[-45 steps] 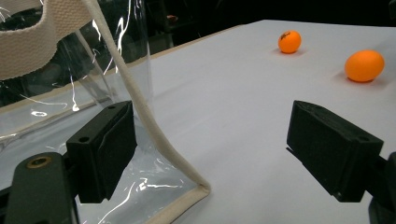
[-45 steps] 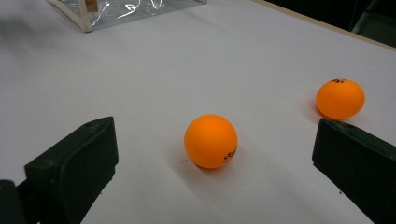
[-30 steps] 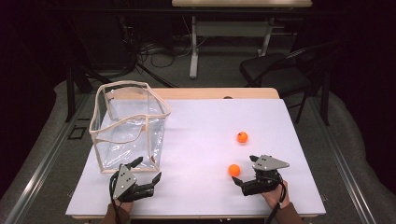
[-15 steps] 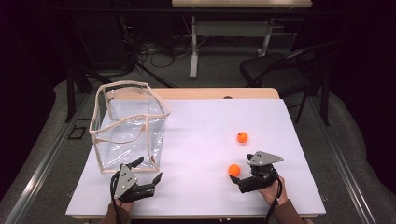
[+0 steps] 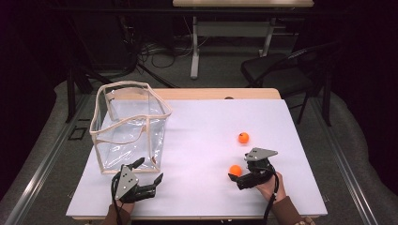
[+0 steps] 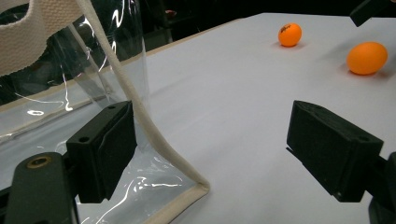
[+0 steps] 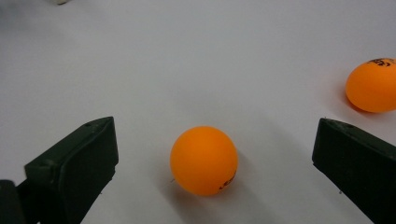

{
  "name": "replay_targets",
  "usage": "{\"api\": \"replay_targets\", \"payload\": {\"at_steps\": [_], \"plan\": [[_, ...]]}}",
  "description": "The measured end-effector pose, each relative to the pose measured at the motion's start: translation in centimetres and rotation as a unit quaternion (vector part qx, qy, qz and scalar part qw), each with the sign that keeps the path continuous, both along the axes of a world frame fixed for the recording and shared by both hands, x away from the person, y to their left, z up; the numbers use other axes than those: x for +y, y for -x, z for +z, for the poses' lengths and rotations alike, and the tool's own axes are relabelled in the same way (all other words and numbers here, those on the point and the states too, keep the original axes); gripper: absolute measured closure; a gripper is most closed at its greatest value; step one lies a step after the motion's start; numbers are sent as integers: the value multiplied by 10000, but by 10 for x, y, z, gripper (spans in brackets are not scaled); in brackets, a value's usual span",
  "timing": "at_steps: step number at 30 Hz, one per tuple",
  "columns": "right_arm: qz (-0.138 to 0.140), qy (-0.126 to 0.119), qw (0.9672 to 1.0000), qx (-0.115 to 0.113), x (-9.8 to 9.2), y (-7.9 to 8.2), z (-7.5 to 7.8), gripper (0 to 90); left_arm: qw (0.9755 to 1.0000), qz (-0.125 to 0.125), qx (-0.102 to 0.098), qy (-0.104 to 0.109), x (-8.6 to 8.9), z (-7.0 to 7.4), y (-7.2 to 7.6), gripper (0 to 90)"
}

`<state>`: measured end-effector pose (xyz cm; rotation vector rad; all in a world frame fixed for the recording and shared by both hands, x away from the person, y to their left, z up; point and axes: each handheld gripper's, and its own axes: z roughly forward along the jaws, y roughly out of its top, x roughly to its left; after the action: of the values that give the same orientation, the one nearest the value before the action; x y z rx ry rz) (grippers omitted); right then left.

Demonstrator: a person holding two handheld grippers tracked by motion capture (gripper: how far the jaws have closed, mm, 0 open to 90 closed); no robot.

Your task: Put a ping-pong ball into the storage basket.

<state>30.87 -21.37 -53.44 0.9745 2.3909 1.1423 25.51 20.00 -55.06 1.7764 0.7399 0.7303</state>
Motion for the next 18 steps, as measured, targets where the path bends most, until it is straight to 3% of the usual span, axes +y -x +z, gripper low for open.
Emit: {"api": "replay_targets", "payload": {"at_steps": [18], "plan": [[90, 320, 9986, 418, 13, -16, -5, 0, 10000, -25, 8, -3, -1, 0, -1, 157]]}}
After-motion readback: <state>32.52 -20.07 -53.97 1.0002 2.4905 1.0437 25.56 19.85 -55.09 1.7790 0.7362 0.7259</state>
